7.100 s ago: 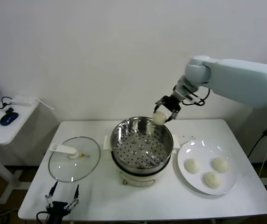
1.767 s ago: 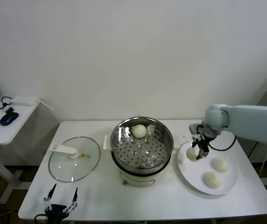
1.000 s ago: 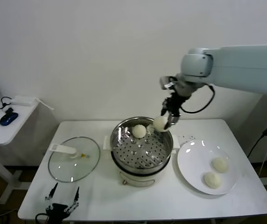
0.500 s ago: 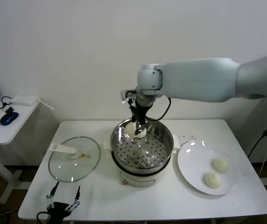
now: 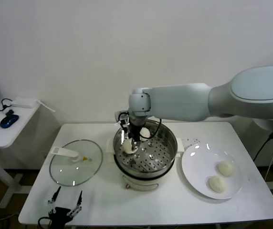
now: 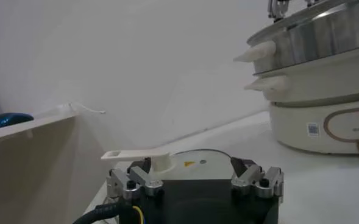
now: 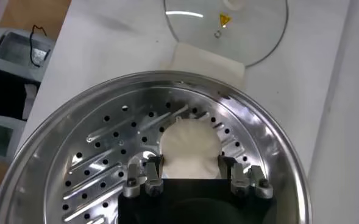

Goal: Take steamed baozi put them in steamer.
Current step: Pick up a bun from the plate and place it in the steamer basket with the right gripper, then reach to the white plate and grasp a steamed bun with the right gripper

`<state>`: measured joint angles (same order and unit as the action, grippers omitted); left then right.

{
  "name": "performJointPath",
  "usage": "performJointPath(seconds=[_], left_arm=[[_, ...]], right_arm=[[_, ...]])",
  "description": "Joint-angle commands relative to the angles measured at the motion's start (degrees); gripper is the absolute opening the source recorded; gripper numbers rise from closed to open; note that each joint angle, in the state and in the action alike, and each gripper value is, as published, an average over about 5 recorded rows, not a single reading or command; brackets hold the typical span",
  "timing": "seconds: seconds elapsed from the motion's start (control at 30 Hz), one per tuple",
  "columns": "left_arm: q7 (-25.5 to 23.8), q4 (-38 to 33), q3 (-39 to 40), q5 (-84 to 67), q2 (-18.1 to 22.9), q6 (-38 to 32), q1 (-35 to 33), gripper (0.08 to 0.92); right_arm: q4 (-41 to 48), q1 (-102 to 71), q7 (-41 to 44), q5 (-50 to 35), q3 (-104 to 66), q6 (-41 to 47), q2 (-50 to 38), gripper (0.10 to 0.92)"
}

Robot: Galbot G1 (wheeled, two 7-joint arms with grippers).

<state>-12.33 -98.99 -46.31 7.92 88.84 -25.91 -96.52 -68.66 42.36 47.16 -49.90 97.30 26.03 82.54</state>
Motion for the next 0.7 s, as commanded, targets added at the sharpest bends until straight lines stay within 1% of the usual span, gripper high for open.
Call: performJointPath(seconds=[0.03,0.1,0.17,0.27,0.37,0.53,0.7], left_arm=[[-0.07,-0.21,-0.02,-0.06,0.11,0.02,-0.03,0.823],[-0.06,-0.42,-0.06,-0.07,0.13,0.01,-0.16,0.823],[-0.06,-0.64,-0.11,-0.09,0.13,-0.01,-0.34,0.823],[-0.13,-0.93,-0.11,-0.05,0.14,-0.01,-0.54,0.823],[-0.29,-1.40,-0.04,0.01,0.22,0.06,-0.72,0.823],[-0.42,-1.93,0.00,0.12,0.17,0.11,-1.05,0.823],[-0.35,-2.21,0.06,0.15,0.27,0.09,-1.14,0.823]], right_arm=[[1.35,-2.22,-1.68,0.30,-0.81,0.01,1.20,0.618],[0.80,-0.61,-1.63,-0.39,-0.89,-0.16,0.34,0.636],[-0.18,2.09,-0.38,-1.07,-0.17,-0.94,-1.31,0.679],[-2.36,7.27,3.14,-2.57,2.49,-3.30,-4.64,0.762],[-5.42,13.15,7.51,-3.95,5.48,-5.87,-8.72,0.812],[-10.36,22.23,14.46,-2.98,11.30,-11.93,-18.59,0.822],[-14.98,25.22,16.29,3.13,17.75,-16.15,-28.03,0.823]])
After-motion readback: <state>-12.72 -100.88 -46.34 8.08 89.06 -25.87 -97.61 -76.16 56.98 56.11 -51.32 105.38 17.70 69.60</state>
